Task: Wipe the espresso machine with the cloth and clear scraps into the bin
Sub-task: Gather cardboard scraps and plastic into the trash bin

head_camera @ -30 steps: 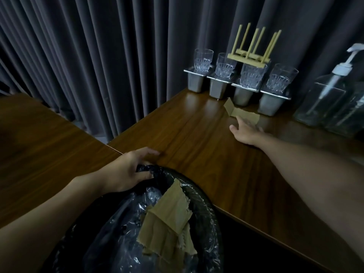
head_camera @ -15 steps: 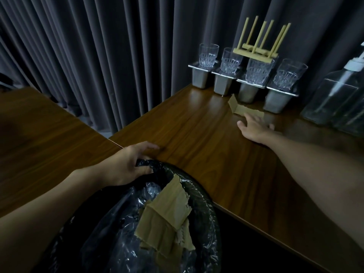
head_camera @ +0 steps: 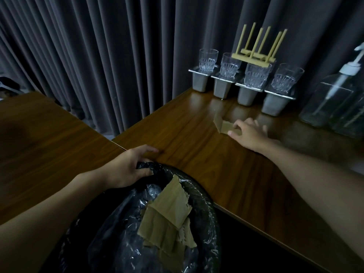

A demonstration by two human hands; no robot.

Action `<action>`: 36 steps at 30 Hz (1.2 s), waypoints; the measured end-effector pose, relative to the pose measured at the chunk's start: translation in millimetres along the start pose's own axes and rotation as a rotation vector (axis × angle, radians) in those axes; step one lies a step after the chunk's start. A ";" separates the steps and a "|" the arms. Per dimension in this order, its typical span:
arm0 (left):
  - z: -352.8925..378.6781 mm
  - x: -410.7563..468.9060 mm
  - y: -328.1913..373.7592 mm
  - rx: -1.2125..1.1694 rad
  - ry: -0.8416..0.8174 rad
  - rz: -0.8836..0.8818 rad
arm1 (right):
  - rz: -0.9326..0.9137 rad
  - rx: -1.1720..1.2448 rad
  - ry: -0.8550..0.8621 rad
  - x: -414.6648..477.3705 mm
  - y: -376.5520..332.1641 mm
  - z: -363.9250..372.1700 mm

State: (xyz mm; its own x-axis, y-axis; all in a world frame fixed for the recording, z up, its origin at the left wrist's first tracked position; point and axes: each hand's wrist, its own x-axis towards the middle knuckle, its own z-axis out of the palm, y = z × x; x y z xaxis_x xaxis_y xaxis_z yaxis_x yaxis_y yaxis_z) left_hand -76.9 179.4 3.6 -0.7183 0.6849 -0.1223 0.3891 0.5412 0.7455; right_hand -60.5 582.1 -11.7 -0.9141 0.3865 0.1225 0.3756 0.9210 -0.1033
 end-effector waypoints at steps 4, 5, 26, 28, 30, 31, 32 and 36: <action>1.6 -1.5 0.1 -0.009 0.009 -0.003 | 0.079 0.112 -0.110 -15.9 -6.2 -8.5; 1.9 -2.2 0.2 -0.009 0.012 -0.002 | 0.099 0.122 -0.135 -19.7 -6.6 -8.7; 8.6 -13.8 -0.9 0.086 0.087 0.084 | -0.021 0.989 -0.226 -206.9 -98.5 -61.5; 10.1 -14.8 -1.3 0.069 0.091 0.093 | -0.053 0.959 -0.236 -218.9 -106.1 -62.4; 12.1 -15.6 -1.7 0.030 0.088 0.081 | -0.113 0.907 -0.287 -226.9 -112.8 -64.7; 12.7 -15.9 -1.8 0.022 0.089 0.076 | -0.155 0.861 -0.308 -230.4 -115.4 -65.4; 12.7 -15.6 -2.0 0.022 0.090 0.075 | -0.187 0.809 -0.303 -232.5 -116.6 -64.4; 12.3 -16.2 -3.2 -0.017 0.074 0.059 | -0.110 0.635 -0.190 -238.4 -109.9 -52.5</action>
State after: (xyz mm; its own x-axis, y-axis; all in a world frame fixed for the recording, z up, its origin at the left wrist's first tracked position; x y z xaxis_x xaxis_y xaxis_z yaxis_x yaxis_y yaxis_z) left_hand -59.4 172.5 -4.8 -0.7351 0.6773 -0.0295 0.4229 0.4921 0.7609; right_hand 124.1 391.2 22.2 -0.9747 0.2236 -0.0045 0.1693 0.7246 -0.6680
